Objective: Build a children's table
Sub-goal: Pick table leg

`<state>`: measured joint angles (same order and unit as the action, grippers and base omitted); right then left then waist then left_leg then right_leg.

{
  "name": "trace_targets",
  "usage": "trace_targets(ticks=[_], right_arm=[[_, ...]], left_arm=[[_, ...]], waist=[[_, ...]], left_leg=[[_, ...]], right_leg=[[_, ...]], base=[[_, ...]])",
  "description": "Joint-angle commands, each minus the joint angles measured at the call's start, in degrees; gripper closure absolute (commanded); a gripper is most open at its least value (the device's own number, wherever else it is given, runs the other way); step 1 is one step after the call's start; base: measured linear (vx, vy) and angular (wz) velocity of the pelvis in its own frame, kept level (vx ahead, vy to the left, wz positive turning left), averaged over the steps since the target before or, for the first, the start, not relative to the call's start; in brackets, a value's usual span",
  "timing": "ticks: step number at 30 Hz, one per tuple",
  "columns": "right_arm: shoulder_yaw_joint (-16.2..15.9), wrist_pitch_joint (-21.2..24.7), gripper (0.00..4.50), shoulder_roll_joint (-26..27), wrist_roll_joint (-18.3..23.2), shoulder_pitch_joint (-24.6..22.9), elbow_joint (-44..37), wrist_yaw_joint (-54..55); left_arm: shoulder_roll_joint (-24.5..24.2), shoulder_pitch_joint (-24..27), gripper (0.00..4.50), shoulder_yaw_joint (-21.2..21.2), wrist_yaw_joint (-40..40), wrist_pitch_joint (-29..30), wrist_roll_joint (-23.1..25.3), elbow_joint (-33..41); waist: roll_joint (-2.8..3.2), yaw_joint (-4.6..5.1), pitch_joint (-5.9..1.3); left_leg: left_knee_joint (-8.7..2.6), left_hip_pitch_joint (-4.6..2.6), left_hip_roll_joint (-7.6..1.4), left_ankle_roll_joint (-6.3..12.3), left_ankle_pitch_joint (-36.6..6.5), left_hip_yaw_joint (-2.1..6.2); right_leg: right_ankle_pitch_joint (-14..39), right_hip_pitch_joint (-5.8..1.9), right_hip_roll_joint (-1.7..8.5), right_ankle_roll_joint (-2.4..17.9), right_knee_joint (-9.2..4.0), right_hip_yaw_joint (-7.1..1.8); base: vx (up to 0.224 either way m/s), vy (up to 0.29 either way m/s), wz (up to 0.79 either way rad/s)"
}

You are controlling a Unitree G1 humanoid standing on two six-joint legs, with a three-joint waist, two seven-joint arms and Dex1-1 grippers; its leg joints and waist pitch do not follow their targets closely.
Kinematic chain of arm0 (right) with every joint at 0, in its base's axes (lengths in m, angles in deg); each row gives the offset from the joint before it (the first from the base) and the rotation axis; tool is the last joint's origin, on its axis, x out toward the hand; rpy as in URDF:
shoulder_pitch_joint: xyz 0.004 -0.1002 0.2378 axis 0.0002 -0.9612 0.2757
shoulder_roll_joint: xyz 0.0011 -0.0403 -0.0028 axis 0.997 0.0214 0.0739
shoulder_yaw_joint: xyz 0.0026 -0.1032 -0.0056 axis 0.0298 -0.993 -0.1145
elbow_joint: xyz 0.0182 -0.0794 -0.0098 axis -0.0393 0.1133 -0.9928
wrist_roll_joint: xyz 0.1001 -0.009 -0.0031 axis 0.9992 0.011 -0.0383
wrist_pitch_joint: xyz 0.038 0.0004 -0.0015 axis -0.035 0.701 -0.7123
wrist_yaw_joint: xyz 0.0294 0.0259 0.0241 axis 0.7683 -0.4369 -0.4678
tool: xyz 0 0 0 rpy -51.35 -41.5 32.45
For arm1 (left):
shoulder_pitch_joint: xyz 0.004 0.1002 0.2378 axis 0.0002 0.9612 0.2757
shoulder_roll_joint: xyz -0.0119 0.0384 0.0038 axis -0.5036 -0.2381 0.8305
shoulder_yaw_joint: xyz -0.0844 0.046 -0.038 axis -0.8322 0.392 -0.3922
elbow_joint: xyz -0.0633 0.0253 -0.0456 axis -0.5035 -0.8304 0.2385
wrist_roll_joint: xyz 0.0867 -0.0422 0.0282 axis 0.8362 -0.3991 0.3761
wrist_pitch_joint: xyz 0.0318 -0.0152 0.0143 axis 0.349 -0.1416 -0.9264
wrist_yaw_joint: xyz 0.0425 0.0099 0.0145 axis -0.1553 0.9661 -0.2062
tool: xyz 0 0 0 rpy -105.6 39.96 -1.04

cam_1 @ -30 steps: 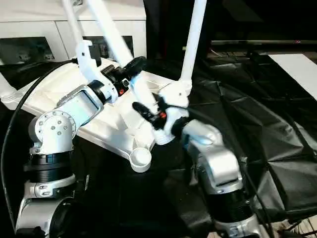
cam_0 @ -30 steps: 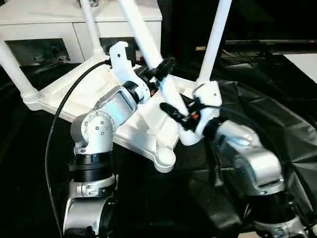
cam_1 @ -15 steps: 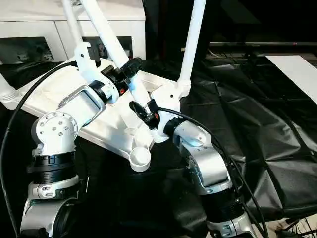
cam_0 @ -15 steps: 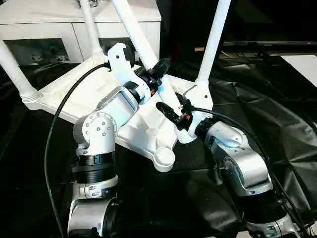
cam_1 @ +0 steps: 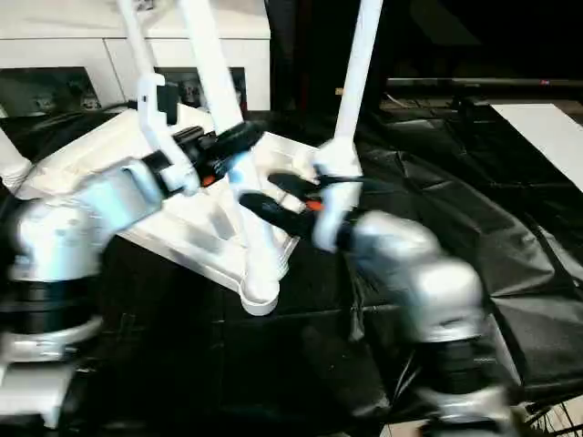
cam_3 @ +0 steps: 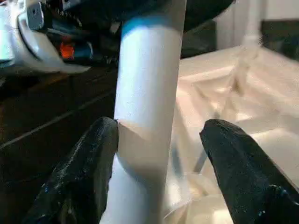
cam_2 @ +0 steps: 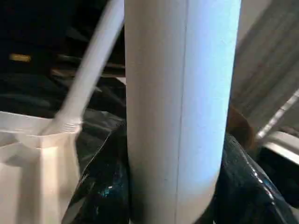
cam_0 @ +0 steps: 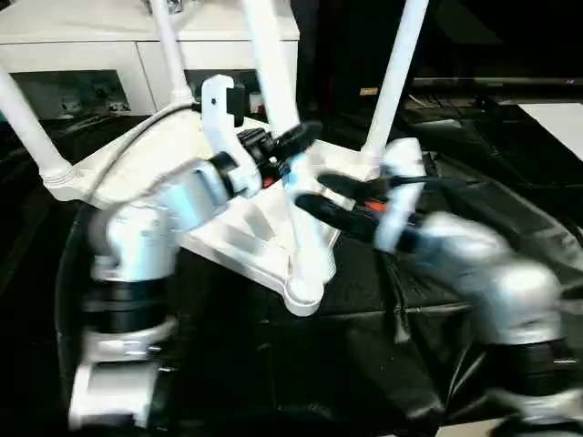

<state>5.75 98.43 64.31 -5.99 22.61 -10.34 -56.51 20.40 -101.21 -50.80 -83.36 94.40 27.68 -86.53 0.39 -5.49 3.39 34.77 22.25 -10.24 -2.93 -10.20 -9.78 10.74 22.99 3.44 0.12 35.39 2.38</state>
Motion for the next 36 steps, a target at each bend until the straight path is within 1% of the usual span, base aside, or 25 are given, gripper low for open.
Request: trace_targets(ticks=[1,2,3,7,8,11,12,15,17,18,19,20,22,25,26,27,28,29,32,36], right_arm=[[0.1,2.5,1.38,-1.5,0.0,0.0,0.3,-0.6],[0.1,2.5,1.38,-1.5,0.0,0.0,0.3,-0.6],[-0.5,4.1,1.38,-2.5,0.7,0.2,0.6,-1.6],[-1.0,6.3,1.38,-3.0,2.2,0.4,0.3,-1.5],[-1.0,6.3,1.38,-3.0,2.2,0.4,0.3,-1.5],[-1.5,8.0,1.38,-3.5,3.9,0.3,-0.4,-2.1],[-1.5,8.8,1.38,-3.8,4.5,0.3,-0.5,-2.4],[-1.6,9.5,1.38,-4.1,4.8,0.6,-0.5,-3.1],[-2.0,10.1,1.38,-4.7,5.0,1.3,-0.2,-4.2],[-2.2,10.0,1.38,-5.0,5.0,1.7,0.0,-5.0],[-2.4,10.0,1.38,-5.3,5.1,1.9,0.0,-5.4],[-2.5,9.9,1.38,-5.6,5.3,2.3,0.1,-6.2],[-2.7,9.8,1.38,-6.0,5.7,2.6,0.0,-6.6],[-3.4,9.0,1.38,-6.8,6.2,2.9,-0.2,-8.3],[-3.8,8.6,1.38,-7.2,6.4,2.9,-0.5,-9.5],[-4.5,8.0,1.38,-8.0,7.0,2.8,-1.2,-11.6],[-4.5,8.0,1.38,-8.0,7.0,2.8,-1.2,-11.6],[-4.7,7.9,1.38,-8.4,7.2,2.6,-1.5,-12.4],[-5.0,8.0,1.38,-8.6,7.5,2.6,-1.8,-13.1],[-5.2,7.8,1.38,-8.3,8.4,3.0,-2.0,-14.3]], left_arm=[[-0.5,-2.2,2.71,-0.5,-3.6,1.5,-3.9,1.9],[-0.5,-2.2,2.71,-0.5,-3.6,1.5,-3.9,1.9],[-0.7,-3.5,2.71,-1.6,-5.1,2.1,-5.7,1.2],[-0.9,-4.4,2.71,-1.8,-7.8,1.8,-7.0,0.9],[-0.9,-4.4,2.71,-1.8,-7.8,1.8,-7.0,0.9],[-1.1,-4.2,2.71,-1.0,-9.7,1.4,-7.5,1.3],[-1.3,-4.1,2.71,-0.6,-10.5,1.2,-7.5,1.4],[-1.7,-3.9,2.71,0.0,-12.0,1.4,-7.8,1.8],[-2.9,-3.4,2.71,1.3,-14.7,2.0,-8.4,2.8],[-3.4,-3.2,2.71,2.0,-16.0,2.2,-8.6,3.3],[-3.7,-3.2,2.71,2.3,-16.8,2.3,-8.6,3.4],[-4.0,-3.2,2.71,2.9,-18.0,2.4,-8.5,3.4],[-4.3,-3.2,2.71,3.4,-19.0,2.2,-8.2,3.3],[-4.6,-3.3,2.71,4.1,-20.8,2.2,-8.5,3.5],[-4.7,-3.3,2.71,4.4,-21.7,2.1,-8.6,3.7],[-5.1,-3.1,2.71,5.2,-23.1,1.8,-8.6,4.1],[-5.1,-3.1,2.71,5.2,-23.1,1.8,-8.6,4.1],[-5.3,-3.1,2.71,5.6,-23.6,1.7,-8.6,4.3],[-5.4,-3.0,2.71,5.9,-23.9,1.6,-8.7,4.5],[-5.5,-2.5,2.71,6.8,-24.9,1.4,-8.3,5.1]], waist=[[-0.41,-0.29,-4.33],[-0.29,-0.29,-4.28],[-0.32,-0.29,-4.27],[-0.26,-0.37,-4.25],[-0.14,-0.36,-4.21],[-0.31,-0.55,-4.21],[-0.26,-0.62,-4.26],[-0.3,-0.74,-4.32],[-0.27,-0.84,-4.33],[-0.11,-0.8,-4.37],[-0.11,-0.79,-4.36],[-0.34,-0.75,-4.32],[-0.27,-0.77,-4.27],[-0.34,-0.93,-4.23],[-0.4,-1.05,-4.26],[-0.68,-1.11,-4.25],[-0.53,-1.19,-4.3],[-0.56,-1.1,-4.21],[-0.57,-1.15,-4.22],[-0.68,-1.13,-4.18]], left_leg=[[-3.42,-0.97,-1.93,0.82,-5.0,0.47],[-3.45,-0.99,-1.93,0.7,-5.0,0.51],[-3.44,-1.01,-1.84,0.37,-5.5,0.48],[-3.51,-1.05,-1.9,-0.16,-5.8,0.58],[-3.54,-1.12,-1.91,-0.4,-6.4,0.59],[-3.62,-1.14,-1.98,-0.66,-6.6,0.61],[-3.59,-1.1,-2.01,-0.75,-6.4,0.61],[-3.54,-1.04,-1.97,-0.6,-5.9,0.58],[-3.56,-1.07,-2.0,-0.66,-5.7,0.62],[-3.55,-1.08,-2.09,-0.75,-5.7,0.61],[-3.52,-1.12,-2.06,-0.77,-5.9,0.62],[-3.56,-1.07,-2.04,-0.73,-5.9,0.57],[-3.55,-1.12,-2.03,-0.7,-6.0,0.54],[-3.57,-1.14,-2.08,-0.97,-6.5,0.54],[-3.55,-1.14,-2.1,-0.93,-6.4,0.52],[-3.59,-1.12,-2.14,-0.75,-6.4,0.53],[-3.57,-1.19,-2.21,-0.77,-6.4,0.55],[-3.55,-1.06,-2.18,-0.74,-6.1,0.5],[-3.51,-1.03,-2.14,-0.58,-6.0,0.52],[-3.47,-1.08,-2.12,-0.61,-6.6,0.47]], right_leg=[[5.7,-3.3,3.85,11.7,-3.38,-2.23],[6.0,-3.21,3.82,11.6,-3.39,-2.2],[7.3,-3.28,3.8,11.4,-3.57,-2.2],[8.6,-3.22,3.84,11.1,-3.66,-2.16],[9.3,-3.12,3.83,11.2,-3.76,-2.13],[9.6,-3.15,3.83,10.9,-3.75,-2.18],[9.4,-3.17,3.88,10.9,-3.68,-2.19],[8.7,-3.19,3.89,10.7,-3.64,-2.22],[8.6,-3.14,3.87,10.7,-3.57,-2.19],[8.0,-3.09,3.89,10.9,-3.49,-2.21],[8.0,-3.06,3.87,11.0,-3.49,-2.18],[7.9,-3.14,3.82,11.1,-3.48,-2.19],[8.6,-3.1,3.84,10.9,-3.53,-2.23],[9.8,-3.09,3.92,10.7,-3.61,-2.26],[9.7,-3.11,3.93,10.6,-3.58,-2.28],[9.9,-3.13,3.99,10.5,-3.59,-2.27],[10.0,-3.08,4.05,10.6,-3.52,-2.27],[9.5,-3.05,3.98,10.7,-3.51,-2.3],[9.4,-3.08,3.97,10.8,-3.45,-2.29],[11.5,-3.0,3.99,10.5,-3.64,-2.3]], base=[[0.0,0.0,0.0],[0.0,0.0,0.0],[0.0,0.0,0.0],[0.0,0.0,0.0],[0.0,0.0,0.0],[0.0,0.0,0.0],[0.0,0.0,0.0],[0.0,0.0,0.0],[0.0,0.0,0.0],[0.0,0.0,0.0],[0.0,0.0,0.0],[0.0,0.0,0.0],[0.0,0.0,0.0],[0.0,0.0,0.0],[0.0,0.0,0.0],[0.0,0.0,0.0],[0.0,0.0,0.0],[0.0,0.0,0.0],[0.0,0.0,0.0],[0.0,0.0,0.0]])
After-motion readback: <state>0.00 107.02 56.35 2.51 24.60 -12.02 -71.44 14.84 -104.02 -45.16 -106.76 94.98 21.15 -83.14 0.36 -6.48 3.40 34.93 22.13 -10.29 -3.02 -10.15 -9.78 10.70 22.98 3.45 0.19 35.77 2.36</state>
